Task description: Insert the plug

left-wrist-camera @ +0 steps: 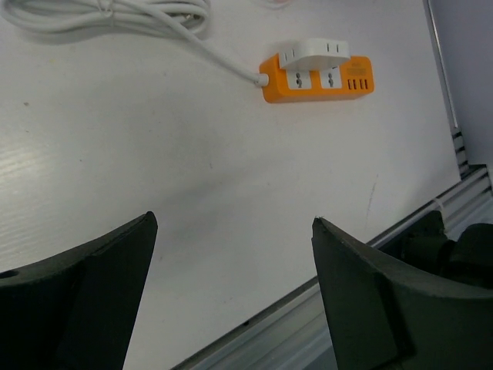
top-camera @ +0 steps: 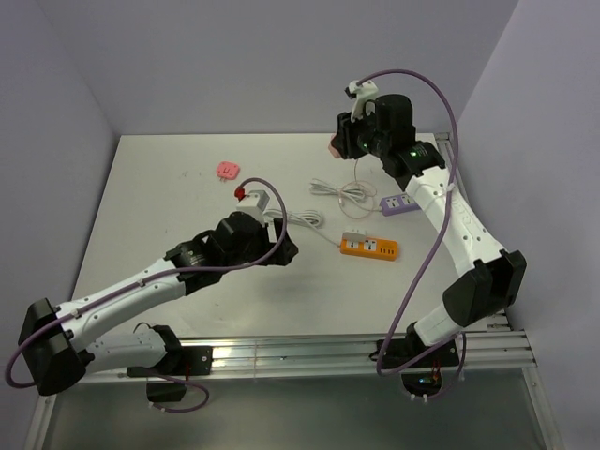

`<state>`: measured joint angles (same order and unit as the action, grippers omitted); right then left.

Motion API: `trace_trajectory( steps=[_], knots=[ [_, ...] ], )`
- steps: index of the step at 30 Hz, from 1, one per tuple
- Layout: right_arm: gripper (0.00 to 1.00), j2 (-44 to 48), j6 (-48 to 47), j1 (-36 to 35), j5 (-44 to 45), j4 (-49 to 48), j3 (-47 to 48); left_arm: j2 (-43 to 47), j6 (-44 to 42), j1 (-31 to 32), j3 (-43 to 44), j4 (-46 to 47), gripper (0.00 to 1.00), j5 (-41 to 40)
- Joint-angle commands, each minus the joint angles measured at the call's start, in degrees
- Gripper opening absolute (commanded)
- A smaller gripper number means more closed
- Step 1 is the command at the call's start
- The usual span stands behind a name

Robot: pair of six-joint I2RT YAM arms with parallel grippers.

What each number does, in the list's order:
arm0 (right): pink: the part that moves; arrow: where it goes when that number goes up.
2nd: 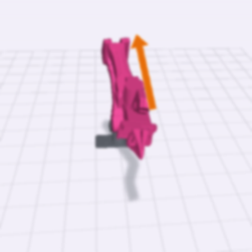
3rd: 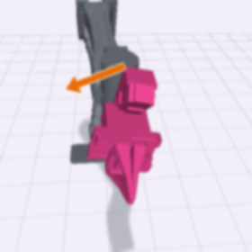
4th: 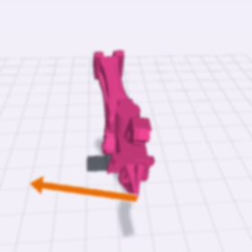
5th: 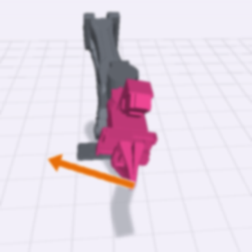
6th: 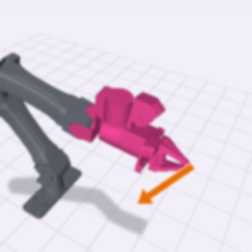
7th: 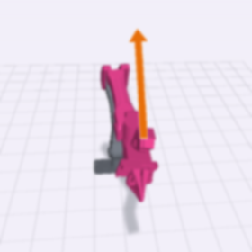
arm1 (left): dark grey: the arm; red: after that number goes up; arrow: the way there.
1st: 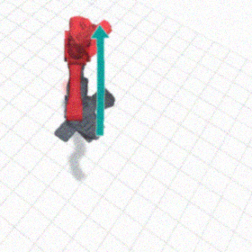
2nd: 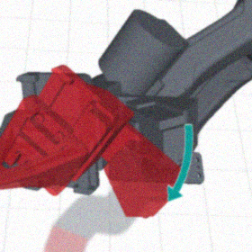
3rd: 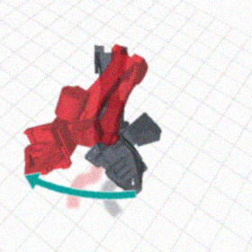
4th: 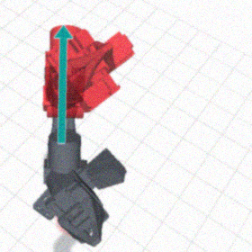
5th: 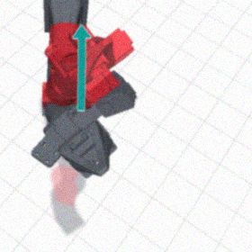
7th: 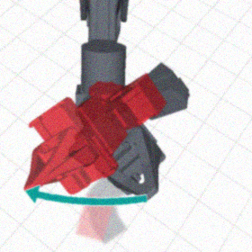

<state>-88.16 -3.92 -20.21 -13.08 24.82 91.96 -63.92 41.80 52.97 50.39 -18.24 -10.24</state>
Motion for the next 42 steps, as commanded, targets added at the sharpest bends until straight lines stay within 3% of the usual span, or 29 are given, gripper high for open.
trace_trajectory(
  steps=[1,7,10,15,21,31,34,38,42],
  knots=[
    [0.0,4.58,-0.3,0.26,3.31,-0.22,-0.99,-0.68,2.49,-4.17,0.68,4.17,0.87,9.68],
    [0.0,7.73,-6.0,0.26,3.85,5.07,-5.03,-7.42,5.22,-11.56,1.02,6.46,0.84,18.67],
    [0.0,11.07,-12.05,0.26,2.71,3.83,-10.65,-11.91,7.15,-12.62,2.6,7.95,0.84,21.48],
    [0.0,13.54,-14.36,0.08,6.31,5.06,-16.37,-18.42,10.31,-13.51,4.36,11.21,0.84,28.68],
    [0.0,17.22,-17.25,0.17,10.79,4.81,-23.31,-24.14,11.02,-13.86,8.22,11.47,0.84,30.45],
    [0.0,21.62,-21.48,0.78,13.35,-4.95,-34.56,-36.34,15.94,-15.7,15.61,11.82,0.84,33.61],
    [0.0,22.41,-23.31,1.92,7.47,-9.51,-39.55,-39.87,16.21,-15.79,17.9,12.0,0.82,34.06],
    [0.0,25.75,-22.36,4.73,2.11,-22.67,-48.44,-42.51,14.9,-15.79,19.83,11.65,0.81,34.16],
    [0.0,27.95,-22.88,8.16,-1.42,-24.56,-51.44,-43.65,13.57,-15.71,21.5,8.84,0.81,31.17]
  ],
)
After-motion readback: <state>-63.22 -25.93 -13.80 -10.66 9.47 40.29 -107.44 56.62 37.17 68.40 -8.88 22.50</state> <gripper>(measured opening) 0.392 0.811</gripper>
